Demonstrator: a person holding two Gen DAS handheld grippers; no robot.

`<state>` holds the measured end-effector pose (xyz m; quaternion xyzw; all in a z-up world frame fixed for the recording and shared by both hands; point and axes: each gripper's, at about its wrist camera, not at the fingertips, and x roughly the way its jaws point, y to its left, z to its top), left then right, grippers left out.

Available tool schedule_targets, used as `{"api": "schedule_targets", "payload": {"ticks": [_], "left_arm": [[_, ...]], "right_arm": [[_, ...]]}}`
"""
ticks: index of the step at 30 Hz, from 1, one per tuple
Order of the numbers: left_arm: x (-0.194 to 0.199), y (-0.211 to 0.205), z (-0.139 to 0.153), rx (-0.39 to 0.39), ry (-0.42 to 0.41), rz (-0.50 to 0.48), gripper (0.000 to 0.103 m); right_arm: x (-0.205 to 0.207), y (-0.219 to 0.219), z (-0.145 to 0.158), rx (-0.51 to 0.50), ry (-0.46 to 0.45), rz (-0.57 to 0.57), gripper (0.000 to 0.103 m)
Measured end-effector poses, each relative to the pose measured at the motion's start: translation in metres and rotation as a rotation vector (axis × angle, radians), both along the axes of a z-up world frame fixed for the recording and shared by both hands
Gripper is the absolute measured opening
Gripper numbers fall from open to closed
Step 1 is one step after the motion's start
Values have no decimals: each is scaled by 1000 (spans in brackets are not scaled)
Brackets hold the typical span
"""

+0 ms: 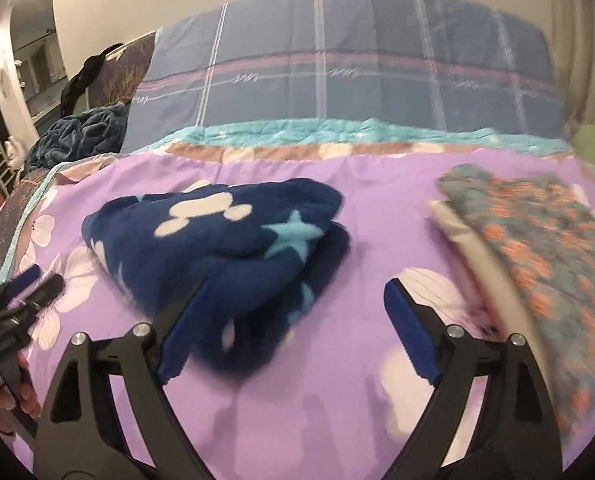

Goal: Fold small clothes

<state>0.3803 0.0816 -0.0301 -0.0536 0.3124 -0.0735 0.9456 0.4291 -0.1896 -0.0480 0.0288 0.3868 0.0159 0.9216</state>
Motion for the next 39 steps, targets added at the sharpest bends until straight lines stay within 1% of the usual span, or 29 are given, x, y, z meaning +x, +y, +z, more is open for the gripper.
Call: {"api": "schedule_targets", "payload": {"ticks": [2,4,5,8,10,13,15,18,21,22,24,27,33,36,39], "left_arm": [[-19,0,12,-3,-23,10,102],[-47,-2,28,1,-51,5,102],[-59,-4,35,8,-66,-1,102],[-105,-14,58,72,-89,-27,102],[-134,-20,71,70,-124,-46,102],[-179,-26,89,31,-182,-74,102],[-211,-34,102,29,-219,-91,102],[-251,-49,116,69,-250,-116,102],[-287,-65,121,150,-272,-115,102],[-299,-71,121,176,-279,-119,102],[-318,-80,118,203,-286,-135,102],[-340,-88,112,196,-267,-148,102],[-362,-92,90,181,-202,-124,102],[-372,-96,83,205,-188,-114,102],[-376,-97,84,221,-181,-97,102]], "right_arm": [[-27,0,14,-35,-7,-36,90],[-70,1,37,-47,-53,-34,99],[-93,3,48,-72,-85,-30,100],[-146,4,76,-109,-165,-30,101],[-186,1,92,-79,-204,-29,101],[-232,-1,106,-24,-232,-15,101],[-264,1,115,-33,-259,-16,101],[-300,4,123,-57,-300,-10,101],[-332,4,126,-53,-327,-19,101],[-340,3,126,-49,-332,-24,101],[-358,0,125,-44,-339,-30,101],[-375,-2,119,-65,-333,-44,101],[-397,-16,97,-69,-291,-64,101],[-404,-23,88,-73,-287,-93,101],[-406,-26,86,-70,-283,-102,101]]}}
